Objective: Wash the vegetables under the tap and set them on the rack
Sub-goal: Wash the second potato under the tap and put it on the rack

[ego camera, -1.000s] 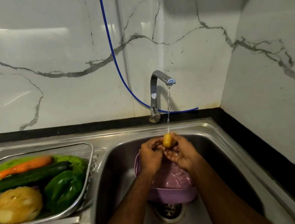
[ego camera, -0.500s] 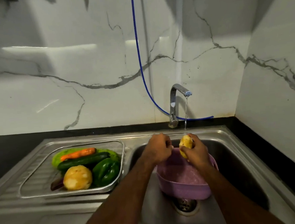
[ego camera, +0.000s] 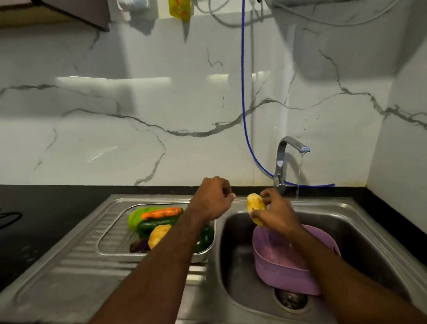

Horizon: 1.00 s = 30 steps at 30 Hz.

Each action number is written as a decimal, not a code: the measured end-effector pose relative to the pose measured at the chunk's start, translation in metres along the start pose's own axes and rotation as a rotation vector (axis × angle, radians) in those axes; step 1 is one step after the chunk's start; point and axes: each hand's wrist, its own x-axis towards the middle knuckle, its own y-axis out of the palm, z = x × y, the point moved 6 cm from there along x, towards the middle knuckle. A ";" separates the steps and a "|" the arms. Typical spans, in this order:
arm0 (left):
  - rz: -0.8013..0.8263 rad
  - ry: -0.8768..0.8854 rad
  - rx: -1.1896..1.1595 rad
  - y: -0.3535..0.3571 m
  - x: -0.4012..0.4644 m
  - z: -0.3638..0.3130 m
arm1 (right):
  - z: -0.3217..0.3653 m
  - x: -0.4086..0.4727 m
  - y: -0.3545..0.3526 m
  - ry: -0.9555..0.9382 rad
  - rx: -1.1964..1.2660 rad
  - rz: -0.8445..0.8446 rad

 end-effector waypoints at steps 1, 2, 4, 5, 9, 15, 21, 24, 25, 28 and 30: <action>-0.023 -0.015 0.012 -0.011 -0.003 0.007 | 0.013 0.002 0.008 -0.013 0.003 0.016; -0.044 -0.033 0.019 -0.021 -0.006 0.015 | 0.026 0.003 0.017 -0.020 0.008 0.032; -0.061 -0.066 0.031 -0.037 -0.014 0.034 | 0.049 0.004 0.035 -0.043 0.008 0.062; -0.059 -0.085 0.040 -0.043 -0.019 0.044 | 0.060 0.006 0.045 -0.055 0.013 0.076; -0.054 -0.152 0.057 -0.054 -0.032 0.074 | 0.088 0.010 0.079 -0.041 0.053 0.141; -0.030 -0.174 0.063 -0.059 -0.039 0.094 | 0.095 0.020 0.107 -0.016 -0.039 0.161; -0.037 -0.187 0.043 -0.058 -0.029 0.102 | 0.086 0.032 0.111 -0.060 0.006 0.205; -0.040 -0.165 0.042 -0.051 -0.023 0.091 | 0.079 0.032 0.107 -0.059 0.064 0.196; -0.034 -0.151 0.043 -0.047 -0.021 0.085 | 0.077 0.032 0.107 -0.059 0.104 0.219; -0.005 -0.114 0.037 -0.037 -0.012 0.069 | 0.077 0.023 0.102 -0.030 0.193 0.295; 0.005 -0.091 0.040 -0.031 -0.006 0.057 | 0.072 0.020 0.096 -0.004 0.235 0.299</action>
